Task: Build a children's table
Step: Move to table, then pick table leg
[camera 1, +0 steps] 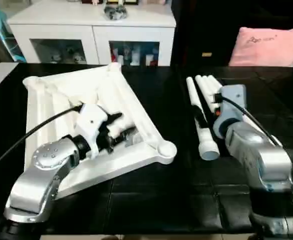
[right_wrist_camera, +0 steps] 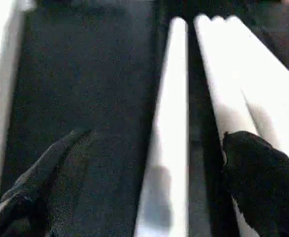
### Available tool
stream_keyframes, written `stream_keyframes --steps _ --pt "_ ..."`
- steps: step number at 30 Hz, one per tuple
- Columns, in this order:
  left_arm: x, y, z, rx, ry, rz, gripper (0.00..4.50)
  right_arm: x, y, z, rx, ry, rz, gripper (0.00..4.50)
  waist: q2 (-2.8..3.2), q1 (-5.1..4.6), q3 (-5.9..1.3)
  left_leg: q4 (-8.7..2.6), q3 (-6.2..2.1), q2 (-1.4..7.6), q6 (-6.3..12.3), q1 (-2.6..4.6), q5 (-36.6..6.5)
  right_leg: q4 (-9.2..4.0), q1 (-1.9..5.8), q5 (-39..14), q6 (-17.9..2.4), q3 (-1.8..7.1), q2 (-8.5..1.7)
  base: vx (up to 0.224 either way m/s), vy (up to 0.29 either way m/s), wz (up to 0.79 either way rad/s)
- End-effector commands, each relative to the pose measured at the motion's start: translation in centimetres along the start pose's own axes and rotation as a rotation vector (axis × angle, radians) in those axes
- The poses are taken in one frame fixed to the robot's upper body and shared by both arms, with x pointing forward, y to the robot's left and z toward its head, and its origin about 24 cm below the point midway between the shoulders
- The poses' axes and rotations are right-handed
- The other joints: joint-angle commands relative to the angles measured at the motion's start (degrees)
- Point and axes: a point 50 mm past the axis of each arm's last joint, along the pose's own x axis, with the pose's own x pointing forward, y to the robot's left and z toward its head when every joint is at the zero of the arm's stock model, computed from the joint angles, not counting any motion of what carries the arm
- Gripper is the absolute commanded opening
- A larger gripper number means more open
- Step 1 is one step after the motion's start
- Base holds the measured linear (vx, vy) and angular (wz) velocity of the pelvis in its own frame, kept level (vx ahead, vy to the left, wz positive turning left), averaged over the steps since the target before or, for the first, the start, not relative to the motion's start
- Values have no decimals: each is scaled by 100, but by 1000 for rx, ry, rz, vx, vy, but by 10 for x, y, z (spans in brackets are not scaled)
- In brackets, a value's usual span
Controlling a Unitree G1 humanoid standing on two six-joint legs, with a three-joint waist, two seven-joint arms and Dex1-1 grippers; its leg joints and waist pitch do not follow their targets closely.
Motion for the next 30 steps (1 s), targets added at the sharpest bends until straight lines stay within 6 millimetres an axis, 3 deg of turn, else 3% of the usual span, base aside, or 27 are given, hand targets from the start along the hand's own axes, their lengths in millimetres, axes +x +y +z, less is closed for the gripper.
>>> stream_keyframes --steps 1,2,4,7,11,15,17,19,22,25,30 --pt "-5 8 10 17 0 -72 281 14 -7 -1 -36 161 -27 450 7 20 -336 -466 -180 417 -286 94 -746 -400 136 -61 -1216 311 -574 0 0 0" --pt "-5 8 10 17 0 -72 281 14 -7 -1 -36 161 -27 450 37 48 -346 -434 -147 409 -251 105 -651 -413 123 149 -1266 314 -578 0 0 0" --pt "-9 11 16 16 -4 -99 281 18 -10 1 -49 205 -39 450 -15 88 -388 -405 -135 418 -85 42 -122 -346 181 886 -1298 311 -587 0 0 0" --pt "-12 11 16 16 8 -117 281 20 -12 1 -29 228 -38 450 -28 144 -423 -353 -100 424 196 23 241 -291 162 1500 -1313 303 -582 0 0 0" --pt "-17 11 14 15 34 -149 281 26 -13 -1 34 286 -6 450 -50 171 -409 -368 -88 450 243 23 99 -294 151 1292 -1382 287 -589 0 0 0" --pt "-18 11 13 12 43 -159 290 32 -11 -3 38 327 25 418 -67 169 -372 -399 -73 484 104 47 -239 -342 130 608 -1413 285 -604 0 0 0" --pt "-18 11 13 9 45 -163 290 34 -12 -6 30 350 26 403 -46 180 -346 -413 -56 498 -12 62 -430 -372 102 271 -1385 293 -607 0 0 0" --pt "-18 11 13 6 47 -165 290 35 -12 -10 28 368 26 384 -66 187 -355 -417 -26 508 -94 76 -486 -372 98 171 -1366 287 -608 0 0 0" --pt "-19 11 12 4 49 -166 290 36 -13 -13 33 386 26 358 -86 194 -365 -418 -5 514 -155 64 -390 -351 100 333 -1306 288 -600 0 0 0" --pt "-19 11 12 3 50 -166 290 37 -14 -16 34 403 27 337 -103 214 -378 -400 7 508 -79 54 -216 -331 103 590 -1306 289 -601 0 0 0" --pt "-18 11 11 3 51 -163 290 39 -16 -22 41 427 31 304 -95 263 -379 -392 17 516 -54 55 -217 -331 93 576 -1297 285 -594 0 0 0"
